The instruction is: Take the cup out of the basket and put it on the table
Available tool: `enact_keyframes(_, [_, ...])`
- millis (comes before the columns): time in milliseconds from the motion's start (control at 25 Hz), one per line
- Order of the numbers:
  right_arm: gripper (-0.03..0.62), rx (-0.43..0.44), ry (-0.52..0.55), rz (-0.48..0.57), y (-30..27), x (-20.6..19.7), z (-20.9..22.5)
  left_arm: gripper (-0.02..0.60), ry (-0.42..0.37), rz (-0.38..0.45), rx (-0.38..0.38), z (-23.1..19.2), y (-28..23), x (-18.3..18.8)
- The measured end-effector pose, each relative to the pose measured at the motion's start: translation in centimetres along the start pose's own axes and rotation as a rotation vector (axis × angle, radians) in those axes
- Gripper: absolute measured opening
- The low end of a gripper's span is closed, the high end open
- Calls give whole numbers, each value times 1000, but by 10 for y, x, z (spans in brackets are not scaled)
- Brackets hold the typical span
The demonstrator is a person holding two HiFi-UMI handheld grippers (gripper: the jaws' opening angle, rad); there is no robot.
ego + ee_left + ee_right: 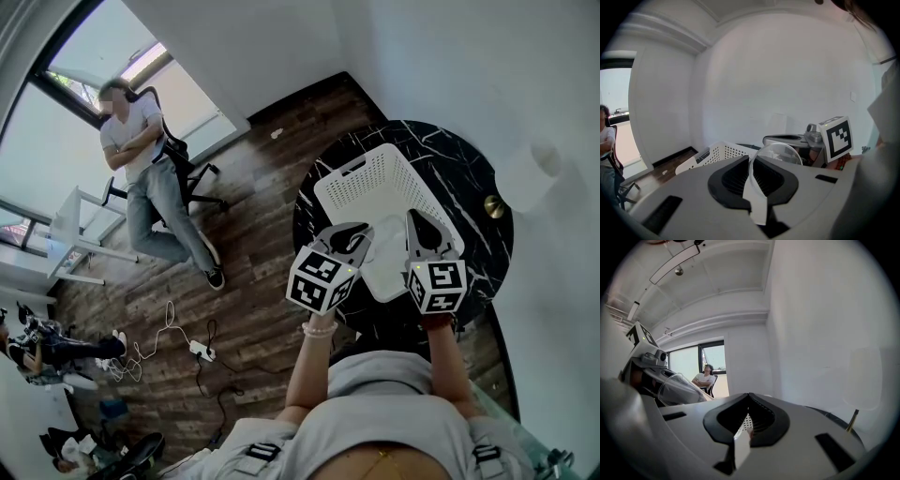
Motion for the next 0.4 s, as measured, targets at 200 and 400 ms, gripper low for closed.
enact_keyframes(200, [9, -2, 2, -4, 1, 0, 2, 35, -3, -5, -3, 1, -1, 0])
enact_keyframes(400, [9, 0, 4, -9, 0, 0, 2, 35, -6, -8, -5, 1, -3, 1])
Point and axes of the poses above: the fingertips, and each gripper's own axes: y backward along the fingers, z to its right, x out of its top, the point moved 7 cm from there along y, backward along the fingers, and after that the axes turned 4 degrees about y, right-handed, at the moved point
